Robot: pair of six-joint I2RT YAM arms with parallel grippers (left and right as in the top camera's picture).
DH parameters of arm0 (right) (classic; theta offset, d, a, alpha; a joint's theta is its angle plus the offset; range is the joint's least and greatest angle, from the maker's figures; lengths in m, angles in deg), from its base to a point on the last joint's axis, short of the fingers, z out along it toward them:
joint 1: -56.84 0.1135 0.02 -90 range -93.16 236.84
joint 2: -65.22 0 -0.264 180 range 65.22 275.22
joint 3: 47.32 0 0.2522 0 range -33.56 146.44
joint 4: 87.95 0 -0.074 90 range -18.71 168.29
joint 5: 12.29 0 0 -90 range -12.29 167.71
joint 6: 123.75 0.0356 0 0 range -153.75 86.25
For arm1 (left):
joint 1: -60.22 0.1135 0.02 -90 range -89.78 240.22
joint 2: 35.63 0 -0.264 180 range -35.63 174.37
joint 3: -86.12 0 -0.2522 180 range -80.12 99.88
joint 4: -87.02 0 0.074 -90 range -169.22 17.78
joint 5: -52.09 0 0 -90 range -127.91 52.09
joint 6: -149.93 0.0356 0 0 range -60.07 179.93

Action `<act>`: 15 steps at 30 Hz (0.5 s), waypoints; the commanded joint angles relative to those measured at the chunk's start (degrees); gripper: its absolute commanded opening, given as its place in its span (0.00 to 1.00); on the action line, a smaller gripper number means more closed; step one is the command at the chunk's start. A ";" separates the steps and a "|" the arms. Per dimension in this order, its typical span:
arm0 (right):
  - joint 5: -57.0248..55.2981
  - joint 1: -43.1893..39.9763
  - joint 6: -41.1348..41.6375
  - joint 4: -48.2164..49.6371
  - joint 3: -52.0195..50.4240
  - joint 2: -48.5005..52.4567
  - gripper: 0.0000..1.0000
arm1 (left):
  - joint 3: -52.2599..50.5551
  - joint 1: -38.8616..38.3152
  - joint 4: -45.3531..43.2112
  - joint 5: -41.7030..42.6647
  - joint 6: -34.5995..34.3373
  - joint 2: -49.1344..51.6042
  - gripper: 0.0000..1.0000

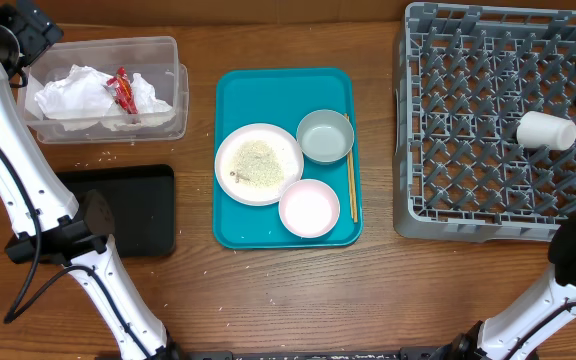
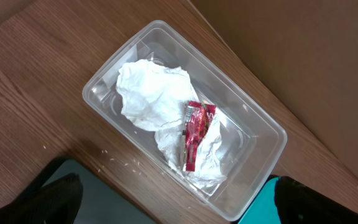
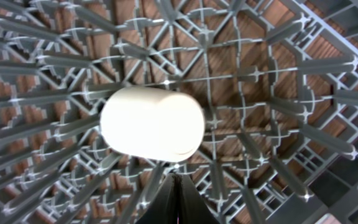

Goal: Sort waste into correct bins and load items into the dishwasher
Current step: 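Open the right gripper and lift it away from the cup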

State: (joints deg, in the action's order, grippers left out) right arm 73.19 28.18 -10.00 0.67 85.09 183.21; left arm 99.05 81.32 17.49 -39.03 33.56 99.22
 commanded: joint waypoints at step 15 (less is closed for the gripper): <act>4.76 0.50 -2.95 9.88 -10.29 1.44 0.04 | 0.11 0.22 0.09 -0.39 1.29 -0.17 1.00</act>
State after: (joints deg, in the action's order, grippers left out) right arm 74.40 28.13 -10.55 9.81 74.64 185.02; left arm 99.05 81.32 17.49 -39.03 33.56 99.22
